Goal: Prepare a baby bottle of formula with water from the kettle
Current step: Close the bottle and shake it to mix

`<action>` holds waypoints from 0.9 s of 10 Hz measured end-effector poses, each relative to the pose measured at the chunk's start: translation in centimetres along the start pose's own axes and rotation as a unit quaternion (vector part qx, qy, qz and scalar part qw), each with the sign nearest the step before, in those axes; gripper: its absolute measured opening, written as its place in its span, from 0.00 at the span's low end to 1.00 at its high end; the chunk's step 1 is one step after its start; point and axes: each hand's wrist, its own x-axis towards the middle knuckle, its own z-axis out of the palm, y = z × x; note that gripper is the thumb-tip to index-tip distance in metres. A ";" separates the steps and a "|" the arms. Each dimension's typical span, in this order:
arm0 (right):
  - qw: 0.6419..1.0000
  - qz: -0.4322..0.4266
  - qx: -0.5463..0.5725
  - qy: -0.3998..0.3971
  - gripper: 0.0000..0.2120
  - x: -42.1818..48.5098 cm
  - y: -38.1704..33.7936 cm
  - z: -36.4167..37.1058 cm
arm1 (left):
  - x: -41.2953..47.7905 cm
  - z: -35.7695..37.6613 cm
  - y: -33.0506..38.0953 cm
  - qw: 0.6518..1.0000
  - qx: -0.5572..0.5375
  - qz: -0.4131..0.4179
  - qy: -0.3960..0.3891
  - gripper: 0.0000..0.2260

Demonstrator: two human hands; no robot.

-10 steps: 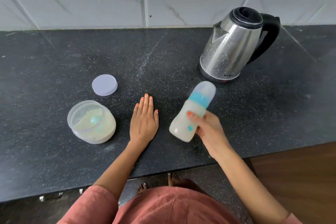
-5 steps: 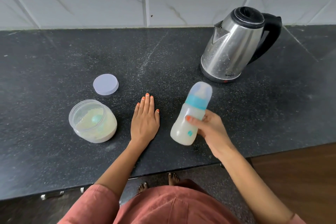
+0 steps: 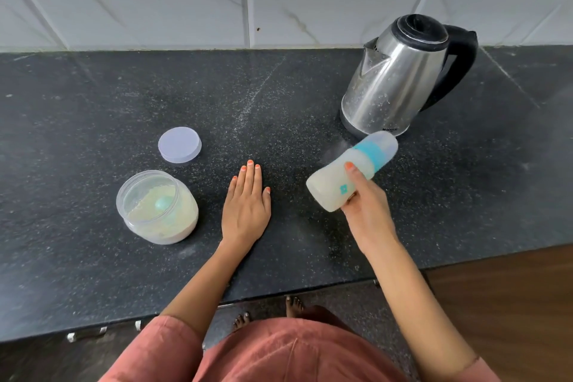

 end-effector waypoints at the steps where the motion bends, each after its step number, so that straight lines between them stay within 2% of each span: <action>1: 0.993 0.028 -0.100 -0.047 0.15 -0.9 0.7 0.0 | 0.0 0.0 -0.1 1.000 0.004 0.000 0.001 0.24; 2: 0.976 0.046 -0.187 -0.103 0.15 -1.7 0.9 -0.4 | 0.0 0.1 -0.1 1.000 0.006 0.002 0.001 0.24; 3: 0.998 0.023 -0.059 -0.031 0.15 -0.5 0.1 -0.4 | 0.0 0.1 0.0 1.000 0.001 0.001 0.003 0.24; 4: 1.000 0.017 -0.019 -0.010 0.15 -0.1 0.3 -0.3 | 0.0 0.1 0.0 1.000 0.000 0.001 0.003 0.24; 5: 0.979 0.054 -0.168 -0.100 0.18 -1.5 1.4 -0.4 | 0.0 0.1 -0.1 1.000 0.001 0.002 0.002 0.24; 6: 0.976 0.045 -0.183 -0.110 0.16 -1.4 1.0 -0.6 | 0.0 0.1 -0.1 1.000 0.001 0.000 0.002 0.24; 7: 0.999 0.025 -0.011 -0.025 0.14 -0.1 0.1 -0.4 | 0.1 0.2 -0.1 1.000 0.004 0.001 0.003 0.24; 8: 0.998 0.029 -0.046 -0.031 0.16 -0.4 0.8 -0.3 | 0.0 0.2 -0.1 1.000 0.003 0.001 0.003 0.24; 9: 0.968 0.075 -0.210 -0.116 0.18 -2.0 1.6 -0.6 | 0.1 0.2 -0.1 1.000 0.003 0.002 0.002 0.24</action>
